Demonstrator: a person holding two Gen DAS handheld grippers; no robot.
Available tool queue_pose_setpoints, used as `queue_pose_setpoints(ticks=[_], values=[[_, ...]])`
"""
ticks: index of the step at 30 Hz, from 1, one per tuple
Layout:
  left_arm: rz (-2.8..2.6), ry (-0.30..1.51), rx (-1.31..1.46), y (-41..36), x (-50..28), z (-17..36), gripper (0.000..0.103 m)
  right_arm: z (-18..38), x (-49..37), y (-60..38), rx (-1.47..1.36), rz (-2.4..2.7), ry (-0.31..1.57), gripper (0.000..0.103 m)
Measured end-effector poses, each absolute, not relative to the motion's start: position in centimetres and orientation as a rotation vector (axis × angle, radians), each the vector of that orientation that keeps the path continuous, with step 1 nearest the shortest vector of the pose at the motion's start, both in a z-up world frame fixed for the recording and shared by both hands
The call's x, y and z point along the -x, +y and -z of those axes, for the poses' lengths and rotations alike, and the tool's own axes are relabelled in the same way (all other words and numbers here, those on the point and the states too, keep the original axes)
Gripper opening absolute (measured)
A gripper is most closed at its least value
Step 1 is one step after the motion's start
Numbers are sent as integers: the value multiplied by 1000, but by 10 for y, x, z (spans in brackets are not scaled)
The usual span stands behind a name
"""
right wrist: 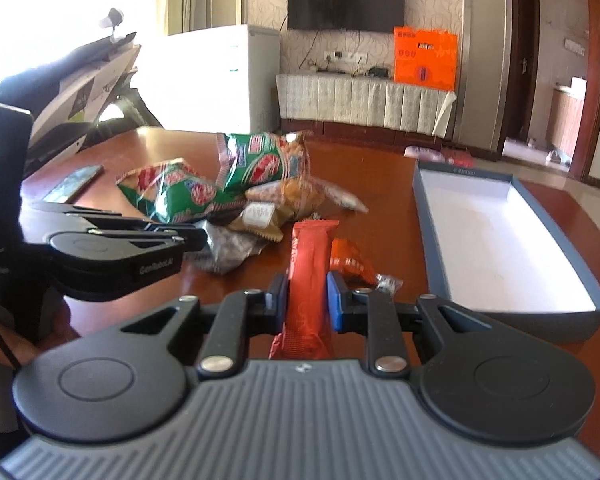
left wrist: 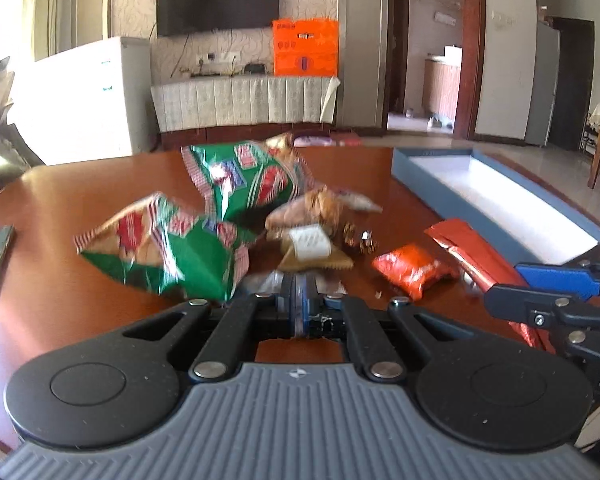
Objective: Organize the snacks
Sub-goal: 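Lift the red-orange bar with the right gripper toward the blue-grey box, then lower the bar into the box with the right gripper while the left gripper reaches for the nut bag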
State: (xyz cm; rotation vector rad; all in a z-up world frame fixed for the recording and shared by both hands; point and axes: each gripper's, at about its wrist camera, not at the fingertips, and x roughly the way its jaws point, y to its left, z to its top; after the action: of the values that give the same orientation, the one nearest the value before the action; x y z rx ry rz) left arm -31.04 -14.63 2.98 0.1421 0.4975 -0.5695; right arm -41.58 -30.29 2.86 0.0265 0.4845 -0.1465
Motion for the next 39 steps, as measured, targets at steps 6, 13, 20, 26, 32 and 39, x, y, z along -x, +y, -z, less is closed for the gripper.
queue_pose_setpoints(ticks=[6, 13, 20, 26, 32, 39], values=[[570, 502, -141, -154, 308, -33, 4, -34, 413, -308, -41, 137, 470, 24], [553, 453, -165, -162, 292, -53, 4, -48, 398, -312, -29, 111, 434, 24], [527, 442, -184, -176, 276, -56, 4, -64, 380, -318, 21, 110, 397, 24], [556, 471, -147, -192, 277, -52, 4, -56, 384, -338, -31, 157, 387, 24], [615, 447, -163, -218, 291, -53, 4, -53, 393, -353, -50, 199, 371, 24], [674, 420, -174, -247, 306, -53, 4, -52, 404, -379, -91, 250, 364, 24]])
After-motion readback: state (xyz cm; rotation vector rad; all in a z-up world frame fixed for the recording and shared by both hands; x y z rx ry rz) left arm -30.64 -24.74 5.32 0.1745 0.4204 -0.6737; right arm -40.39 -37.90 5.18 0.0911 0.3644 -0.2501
